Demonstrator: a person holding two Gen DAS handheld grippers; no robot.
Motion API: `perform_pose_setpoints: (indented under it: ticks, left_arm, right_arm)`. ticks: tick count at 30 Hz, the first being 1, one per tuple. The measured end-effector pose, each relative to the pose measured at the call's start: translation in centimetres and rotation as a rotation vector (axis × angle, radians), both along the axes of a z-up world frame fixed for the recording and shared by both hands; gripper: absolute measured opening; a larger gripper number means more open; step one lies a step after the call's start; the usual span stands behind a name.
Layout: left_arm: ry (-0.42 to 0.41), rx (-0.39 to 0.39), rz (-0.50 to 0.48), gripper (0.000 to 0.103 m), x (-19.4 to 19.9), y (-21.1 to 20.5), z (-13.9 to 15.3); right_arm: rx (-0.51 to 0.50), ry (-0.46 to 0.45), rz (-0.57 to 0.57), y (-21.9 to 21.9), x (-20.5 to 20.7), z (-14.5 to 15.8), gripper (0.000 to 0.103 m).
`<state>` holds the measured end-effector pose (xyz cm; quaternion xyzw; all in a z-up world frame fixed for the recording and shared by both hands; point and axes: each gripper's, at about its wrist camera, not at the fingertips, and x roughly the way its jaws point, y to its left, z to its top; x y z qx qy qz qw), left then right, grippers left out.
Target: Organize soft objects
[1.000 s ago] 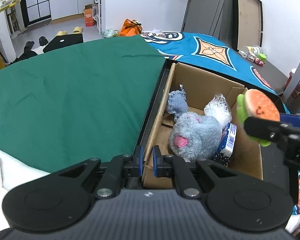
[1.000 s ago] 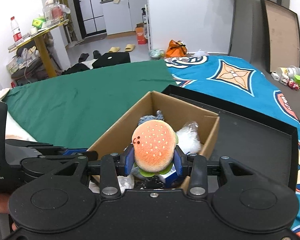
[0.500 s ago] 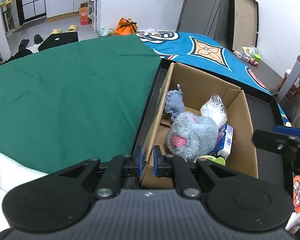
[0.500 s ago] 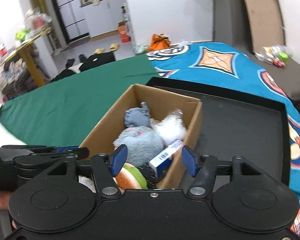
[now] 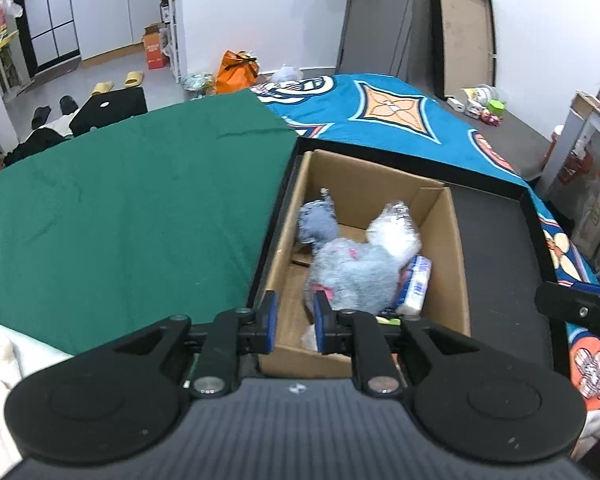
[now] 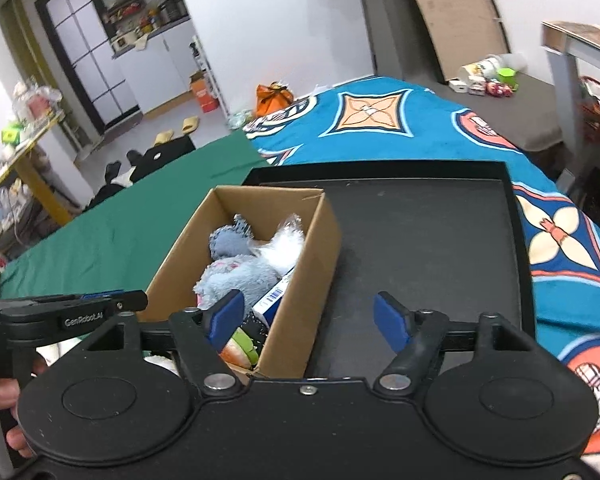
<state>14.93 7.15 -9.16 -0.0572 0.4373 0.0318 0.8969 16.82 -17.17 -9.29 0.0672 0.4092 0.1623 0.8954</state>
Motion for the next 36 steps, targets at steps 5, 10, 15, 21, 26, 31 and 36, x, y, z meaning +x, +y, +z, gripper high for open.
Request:
perform_pose_setpoints:
  ticks: [5,10,15,21,26,31,36]
  left_arm:
    - [-0.018,0.028,-0.011,0.041,-0.8,-1.4,1.7]
    - [-0.019,0.045,-0.037,0.051,-1.2,-2.8,3.3]
    - [-0.025,0.052,-0.049,0.069,-2.1,-3.9,4.8]
    - [-0.03,0.058,-0.074,0.082,-3.3,-4.8,6.5]
    - [-0.037,0.067,-0.094,0.092,-4.4,-5.6,7.8]
    - [-0.045,0.077,-0.079,0.093,-5.7,-5.8,9.0]
    - [-0.075,0.088,-0.081,0.094,-7.4,-5.7,10.7]
  right_arm:
    - [0.041,-0.007,-0.045,-1.9,-0.7,0.7,0.086]
    - [0.078,-0.013,-0.074,-3.6,-1.3,1.6,0.092]
    - [0.093,-0.011,-0.107,-5.2,-2.1,2.4,0.1]
    - [0.087,-0.005,-0.125,-6.3,-3.2,3.3,0.103]
    - [0.093,-0.014,-0.15,-7.2,-4.3,4.1,0.103]
    - [0.1,-0.035,-0.161,-7.7,-5.6,5.1,0.103]
    - [0.107,-0.042,-0.16,-7.8,-6.9,6.3,0.103]
